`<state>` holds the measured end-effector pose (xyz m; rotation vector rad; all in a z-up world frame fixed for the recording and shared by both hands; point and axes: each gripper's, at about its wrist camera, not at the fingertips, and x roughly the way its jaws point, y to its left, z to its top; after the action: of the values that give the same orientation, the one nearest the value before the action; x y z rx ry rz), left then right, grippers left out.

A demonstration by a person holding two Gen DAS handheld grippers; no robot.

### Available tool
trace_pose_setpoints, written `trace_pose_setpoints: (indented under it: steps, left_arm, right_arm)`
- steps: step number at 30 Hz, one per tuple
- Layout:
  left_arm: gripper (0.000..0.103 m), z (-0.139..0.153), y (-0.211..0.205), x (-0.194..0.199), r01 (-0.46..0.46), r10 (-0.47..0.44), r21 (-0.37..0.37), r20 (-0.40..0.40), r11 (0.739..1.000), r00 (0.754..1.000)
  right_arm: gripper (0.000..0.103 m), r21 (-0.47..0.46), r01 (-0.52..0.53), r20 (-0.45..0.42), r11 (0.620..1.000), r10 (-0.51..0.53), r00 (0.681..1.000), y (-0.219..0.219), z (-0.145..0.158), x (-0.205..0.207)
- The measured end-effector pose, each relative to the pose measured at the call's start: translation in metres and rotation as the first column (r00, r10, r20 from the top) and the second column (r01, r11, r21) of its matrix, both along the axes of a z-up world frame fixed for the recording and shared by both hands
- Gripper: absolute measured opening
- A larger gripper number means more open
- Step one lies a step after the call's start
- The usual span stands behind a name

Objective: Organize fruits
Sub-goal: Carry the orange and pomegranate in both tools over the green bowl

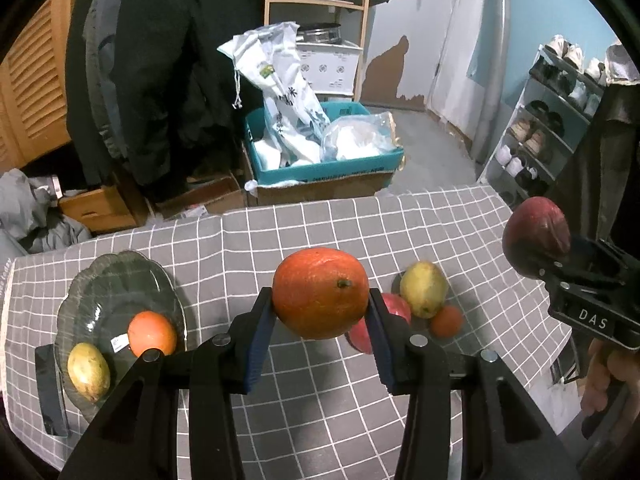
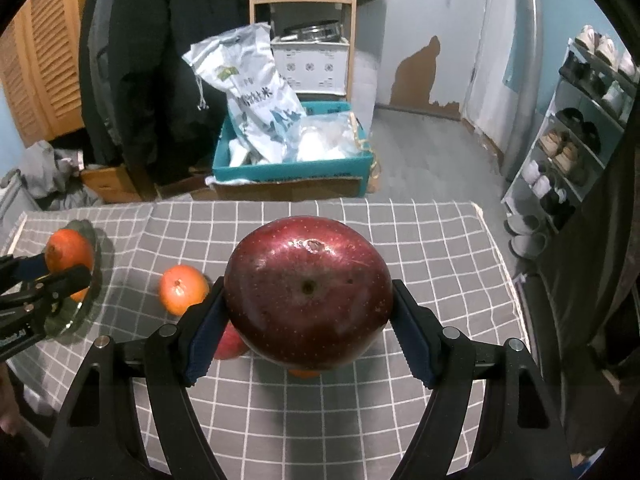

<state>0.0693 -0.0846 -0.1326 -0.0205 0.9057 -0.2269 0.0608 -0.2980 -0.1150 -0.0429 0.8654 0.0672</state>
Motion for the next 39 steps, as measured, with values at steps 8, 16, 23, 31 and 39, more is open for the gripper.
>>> trace_pose_setpoints:
  steps: [8,16,23,31,39]
  left_arm:
    - [0.046,0.016,0.011,-0.003,-0.019,0.019,-0.008,0.036,1.000,0.999]
    - [0.046,0.027,0.030,-0.006,-0.053,0.054,-0.015,0.068,0.998,0.996]
    - [0.046,0.032,0.050,-0.008,-0.088,0.090,-0.026,0.081,0.996,0.993]
    - [0.046,0.033,0.083,-0.006,-0.146,0.149,-0.040,0.081,0.988,0.985]
    - [0.046,0.029,0.122,-0.008,-0.221,0.223,-0.040,0.076,0.975,0.972]
  right_arm:
    - [0.077,0.006,-0.039,0.030,0.999,0.039,0.999,0.017,0.015,-0.001]
    - [0.077,0.019,-0.072,0.056,0.997,0.070,0.996,0.037,0.029,0.000]
    - [0.077,0.027,-0.106,0.060,0.994,0.105,0.993,0.059,0.033,0.006]
    - [0.077,0.047,-0.167,0.056,0.985,0.164,0.985,0.097,0.033,0.016]
    - [0.077,0.068,-0.230,0.047,0.971,0.228,0.973,0.138,0.031,0.030]
